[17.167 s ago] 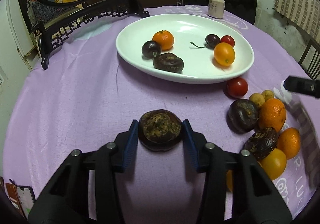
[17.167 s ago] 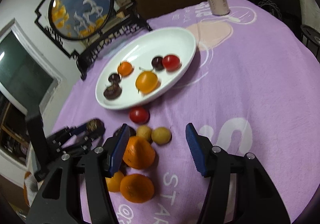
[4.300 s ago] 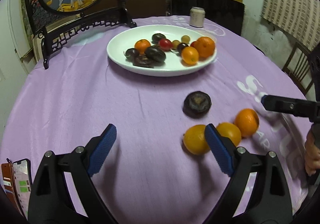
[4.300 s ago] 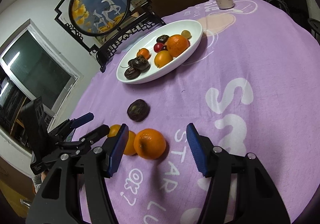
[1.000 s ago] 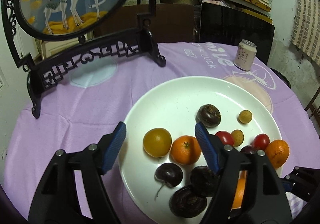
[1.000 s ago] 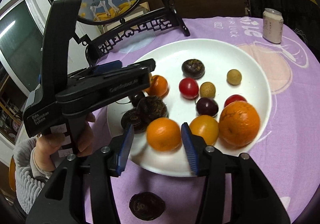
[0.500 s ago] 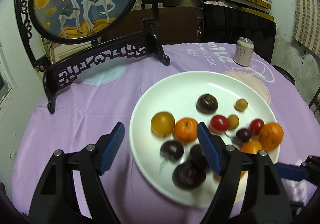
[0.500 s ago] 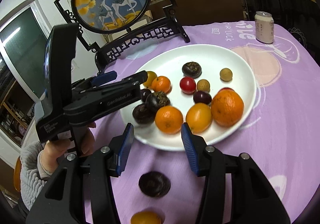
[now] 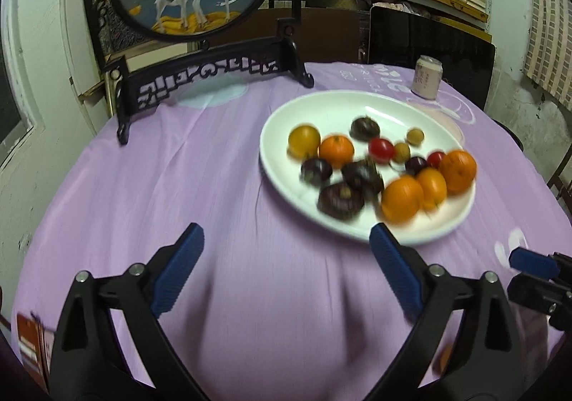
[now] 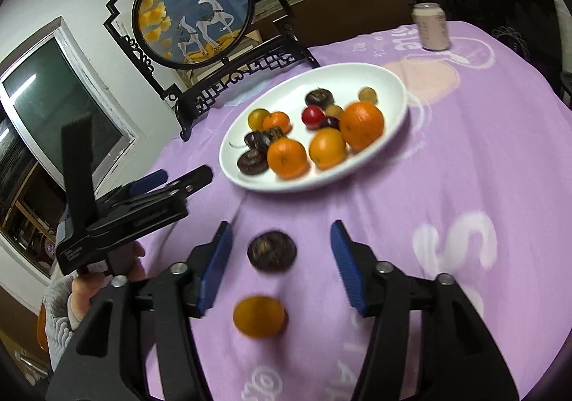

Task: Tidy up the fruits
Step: 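Grasp the last mangosteen with the left tool while the right tool grasps an orange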

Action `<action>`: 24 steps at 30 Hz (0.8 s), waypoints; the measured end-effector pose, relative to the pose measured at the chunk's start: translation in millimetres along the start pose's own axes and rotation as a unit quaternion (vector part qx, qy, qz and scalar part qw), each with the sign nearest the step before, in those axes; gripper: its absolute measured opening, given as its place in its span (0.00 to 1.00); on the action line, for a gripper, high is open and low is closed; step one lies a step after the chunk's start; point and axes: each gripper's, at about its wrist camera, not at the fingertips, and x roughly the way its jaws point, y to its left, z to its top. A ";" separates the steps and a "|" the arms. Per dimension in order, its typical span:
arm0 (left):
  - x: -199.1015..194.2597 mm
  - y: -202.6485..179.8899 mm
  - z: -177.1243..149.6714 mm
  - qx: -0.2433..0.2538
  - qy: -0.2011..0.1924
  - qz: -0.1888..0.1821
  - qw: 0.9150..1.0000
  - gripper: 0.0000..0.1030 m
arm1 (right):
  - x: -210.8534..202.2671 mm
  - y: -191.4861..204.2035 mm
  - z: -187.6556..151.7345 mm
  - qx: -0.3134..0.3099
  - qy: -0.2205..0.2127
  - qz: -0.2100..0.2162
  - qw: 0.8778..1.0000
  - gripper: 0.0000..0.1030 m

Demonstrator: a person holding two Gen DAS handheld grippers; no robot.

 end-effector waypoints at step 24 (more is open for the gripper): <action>-28.5 4.3 -45.3 0.002 0.021 0.017 1.000 0.97 | 35.3 45.0 -53.9 -0.130 0.083 -0.070 0.986 0.44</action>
